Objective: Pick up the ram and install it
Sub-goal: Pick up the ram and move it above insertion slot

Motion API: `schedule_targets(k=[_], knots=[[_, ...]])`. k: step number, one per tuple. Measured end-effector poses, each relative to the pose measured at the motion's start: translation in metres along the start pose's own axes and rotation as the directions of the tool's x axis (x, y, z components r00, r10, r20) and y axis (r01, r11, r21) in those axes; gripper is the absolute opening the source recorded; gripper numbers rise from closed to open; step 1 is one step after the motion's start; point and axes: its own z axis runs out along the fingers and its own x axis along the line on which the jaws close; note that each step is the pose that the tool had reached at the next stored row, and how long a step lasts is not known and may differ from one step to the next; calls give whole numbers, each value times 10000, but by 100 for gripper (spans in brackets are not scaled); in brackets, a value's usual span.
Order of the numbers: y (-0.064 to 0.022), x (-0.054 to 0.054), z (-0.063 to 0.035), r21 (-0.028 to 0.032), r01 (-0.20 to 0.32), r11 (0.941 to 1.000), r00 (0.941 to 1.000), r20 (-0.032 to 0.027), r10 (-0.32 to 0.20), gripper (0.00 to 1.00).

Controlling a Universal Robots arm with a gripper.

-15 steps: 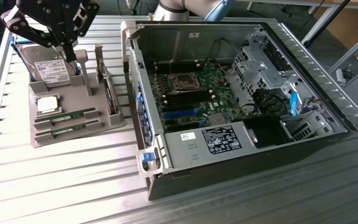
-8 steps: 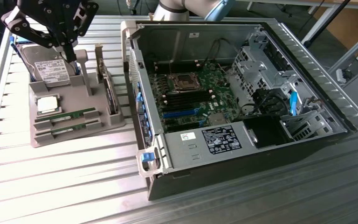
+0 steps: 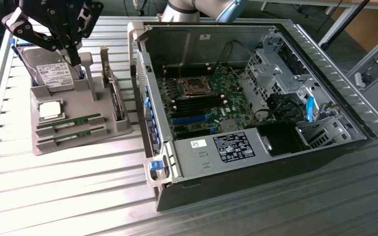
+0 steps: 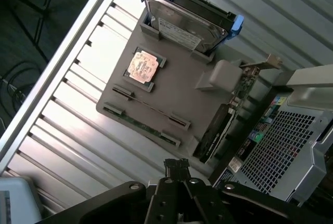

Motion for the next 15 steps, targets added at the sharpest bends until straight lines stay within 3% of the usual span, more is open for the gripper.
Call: schedule_targets(k=[15], knots=[[0,0,0,56,587,9983,9983,-42,-587,9]])
